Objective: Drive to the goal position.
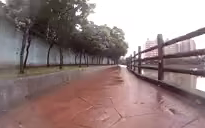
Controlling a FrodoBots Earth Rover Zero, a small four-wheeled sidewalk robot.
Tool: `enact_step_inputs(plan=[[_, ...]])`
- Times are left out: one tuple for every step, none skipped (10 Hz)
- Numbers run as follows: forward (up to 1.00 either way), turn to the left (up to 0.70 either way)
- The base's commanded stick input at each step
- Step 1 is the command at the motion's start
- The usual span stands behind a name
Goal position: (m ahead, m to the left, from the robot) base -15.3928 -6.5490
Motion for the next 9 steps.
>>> enact_step_inputs(plan=[[0.00,-1.00],[0.00,-1.00],[0.00,-1.00],[0.00,-1.00],[0.00,-1.00],[0.00,-1.00],[0.00,-1.00],[0.00,-1.00],[0.00,-1.00]])
